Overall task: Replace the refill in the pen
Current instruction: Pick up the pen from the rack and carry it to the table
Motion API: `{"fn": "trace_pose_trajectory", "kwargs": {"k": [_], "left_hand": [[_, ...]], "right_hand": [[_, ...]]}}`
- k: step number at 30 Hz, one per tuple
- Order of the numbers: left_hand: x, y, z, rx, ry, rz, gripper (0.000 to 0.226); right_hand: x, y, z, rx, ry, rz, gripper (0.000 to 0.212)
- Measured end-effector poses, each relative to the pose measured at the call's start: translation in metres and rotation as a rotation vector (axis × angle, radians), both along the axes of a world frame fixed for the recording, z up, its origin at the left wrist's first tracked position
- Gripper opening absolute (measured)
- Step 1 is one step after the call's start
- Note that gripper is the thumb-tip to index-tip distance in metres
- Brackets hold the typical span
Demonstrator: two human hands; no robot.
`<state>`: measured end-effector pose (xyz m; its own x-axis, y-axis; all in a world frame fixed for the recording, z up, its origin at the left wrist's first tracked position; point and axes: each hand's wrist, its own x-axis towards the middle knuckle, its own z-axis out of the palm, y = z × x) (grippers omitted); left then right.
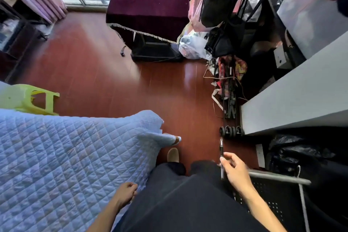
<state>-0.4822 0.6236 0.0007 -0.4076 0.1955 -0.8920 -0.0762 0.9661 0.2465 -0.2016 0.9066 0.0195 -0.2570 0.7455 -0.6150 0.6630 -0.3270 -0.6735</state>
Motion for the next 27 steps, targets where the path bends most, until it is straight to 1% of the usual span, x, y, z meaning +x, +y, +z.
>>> {"fn": "trace_pose_trajectory", "kwargs": {"k": [3, 6, 9, 12, 14, 19, 22, 24, 27], "left_hand": [[-0.041, 0.064, 0.004, 0.058, -0.001, -0.034, 0.039], [-0.075, 0.136, 0.014, 0.14, 0.0, -0.031, 0.028], [-0.102, 0.207, 0.024, 0.239, 0.012, 0.03, 0.016], [-0.119, 0.266, 0.03, 0.303, 0.019, 0.053, 0.013], [-0.129, 0.293, 0.032, 0.305, 0.024, 0.094, 0.014], [-0.152, 0.321, 0.031, 0.221, 0.018, 0.224, 0.016], [-0.158, 0.311, 0.032, 0.14, 0.025, 0.304, 0.015], [-0.16, 0.303, 0.032, 0.091, 0.013, 0.318, 0.017], [-0.169, 0.296, 0.027, 0.02, -0.008, 0.338, 0.026]], "right_hand": [[-0.027, 0.029, 0.006, -0.004, 0.002, -0.04, 0.011], [-0.051, 0.059, 0.011, 0.0, -0.004, -0.057, 0.009], [-0.078, 0.1, 0.014, 0.009, -0.005, -0.041, 0.009], [-0.106, 0.149, 0.012, -0.007, 0.002, -0.015, 0.009], [-0.126, 0.185, 0.012, -0.016, 0.002, 0.02, 0.008], [-0.18, 0.269, 0.016, -0.029, 0.017, 0.152, 0.009], [-0.215, 0.309, 0.019, -0.022, 0.012, 0.242, 0.009], [-0.24, 0.331, 0.02, -0.018, 0.016, 0.296, 0.01], [-0.283, 0.36, 0.018, -0.011, 0.014, 0.357, 0.013]]}}
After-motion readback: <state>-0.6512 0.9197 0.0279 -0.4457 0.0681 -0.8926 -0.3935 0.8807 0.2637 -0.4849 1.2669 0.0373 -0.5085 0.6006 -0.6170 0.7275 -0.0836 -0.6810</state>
